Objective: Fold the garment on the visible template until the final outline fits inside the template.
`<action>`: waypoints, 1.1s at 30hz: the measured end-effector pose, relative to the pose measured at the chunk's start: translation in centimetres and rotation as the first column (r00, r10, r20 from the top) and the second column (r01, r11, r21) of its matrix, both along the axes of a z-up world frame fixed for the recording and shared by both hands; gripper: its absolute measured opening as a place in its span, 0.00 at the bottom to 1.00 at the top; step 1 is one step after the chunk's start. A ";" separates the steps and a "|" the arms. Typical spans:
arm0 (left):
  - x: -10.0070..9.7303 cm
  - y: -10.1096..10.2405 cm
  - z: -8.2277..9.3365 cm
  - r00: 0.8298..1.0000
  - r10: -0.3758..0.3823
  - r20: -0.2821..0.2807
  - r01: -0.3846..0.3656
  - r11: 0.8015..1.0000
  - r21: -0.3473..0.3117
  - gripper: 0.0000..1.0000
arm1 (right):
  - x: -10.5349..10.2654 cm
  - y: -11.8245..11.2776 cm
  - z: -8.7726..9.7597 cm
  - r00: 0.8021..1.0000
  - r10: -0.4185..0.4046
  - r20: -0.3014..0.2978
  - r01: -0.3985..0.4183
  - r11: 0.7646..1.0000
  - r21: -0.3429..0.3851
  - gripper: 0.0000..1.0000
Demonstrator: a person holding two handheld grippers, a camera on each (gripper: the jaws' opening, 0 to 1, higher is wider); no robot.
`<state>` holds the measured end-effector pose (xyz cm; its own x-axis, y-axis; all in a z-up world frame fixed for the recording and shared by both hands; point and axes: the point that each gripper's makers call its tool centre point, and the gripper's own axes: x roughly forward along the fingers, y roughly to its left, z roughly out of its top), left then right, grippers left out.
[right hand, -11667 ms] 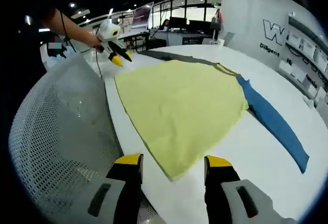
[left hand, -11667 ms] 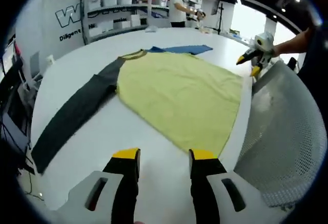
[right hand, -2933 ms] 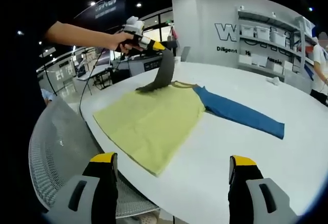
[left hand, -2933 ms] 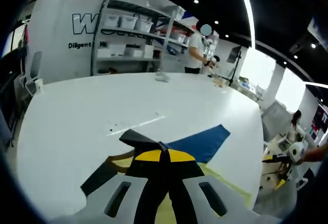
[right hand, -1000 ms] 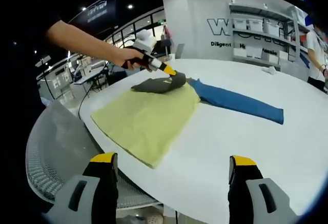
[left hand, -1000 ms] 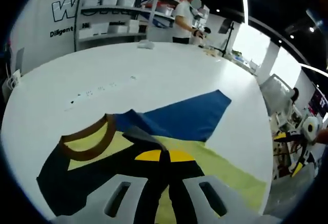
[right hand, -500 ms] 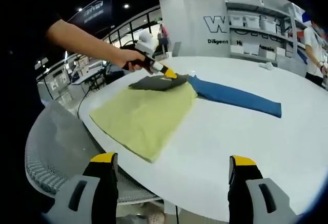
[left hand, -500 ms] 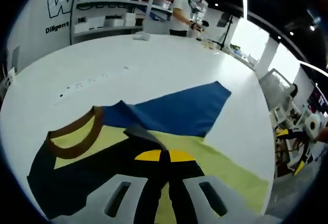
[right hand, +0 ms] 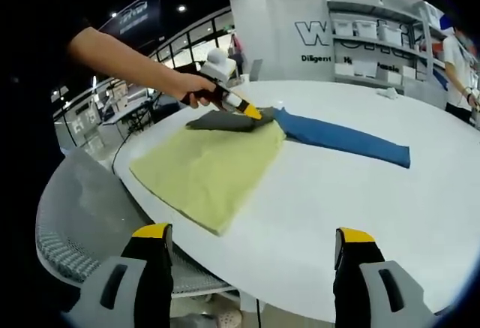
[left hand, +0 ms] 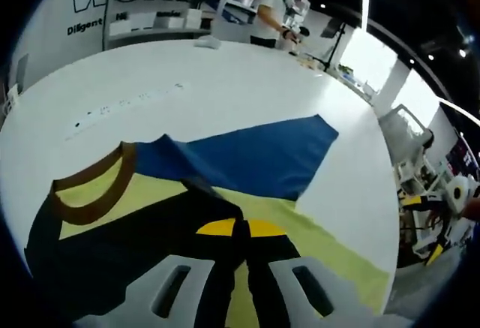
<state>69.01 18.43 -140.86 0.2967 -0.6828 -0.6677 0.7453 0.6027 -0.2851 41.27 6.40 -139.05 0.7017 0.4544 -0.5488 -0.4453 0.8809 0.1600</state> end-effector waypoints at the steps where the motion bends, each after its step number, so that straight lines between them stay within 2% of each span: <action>1: 0.1 0.0 0.0 1.000 -0.006 0.011 0.006 1.000 0.004 0.03 | 0.0 -0.1 0.0 1.000 -0.001 0.001 0.001 1.000 -0.002 0.87; 4: 0.2 -0.1 0.1 1.000 -0.015 0.023 0.015 1.000 0.008 0.03 | 0.1 -0.2 0.2 1.000 -0.003 0.002 0.003 1.000 -0.001 0.87; 8: 0.1 -0.2 0.3 0.999 -0.029 0.029 0.029 1.000 0.003 0.14 | 0.2 -0.4 0.3 1.000 -0.002 0.003 0.002 1.000 -0.003 0.87; 11: -0.1 -0.2 0.3 0.998 -0.053 0.040 0.052 0.999 0.011 0.18 | 0.4 -0.5 0.3 1.000 0.000 0.004 0.000 1.000 -0.004 0.87; 18: -0.4 0.1 0.4 0.996 -0.073 0.049 0.072 0.997 0.023 0.18 | 0.8 -0.2 0.5 1.000 0.008 0.013 -0.008 1.000 -0.003 0.87; 26: -0.6 0.4 0.8 0.983 -0.138 0.121 0.132 0.990 0.050 0.33 | 1.7 -0.5 1.1 0.999 0.015 0.031 -0.015 1.000 -0.006 0.87; 33: -0.8 1.3 0.9 0.972 -0.179 0.154 0.170 0.983 0.069 0.44 | 2.7 -0.9 1.6 0.999 0.018 0.043 -0.017 1.000 -0.016 0.87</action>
<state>68.20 19.75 -139.98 0.2812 -0.6970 -0.6597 0.8736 0.4704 -0.1246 43.99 5.54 -137.48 0.7169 0.4585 -0.5252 -0.4672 0.8751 0.1263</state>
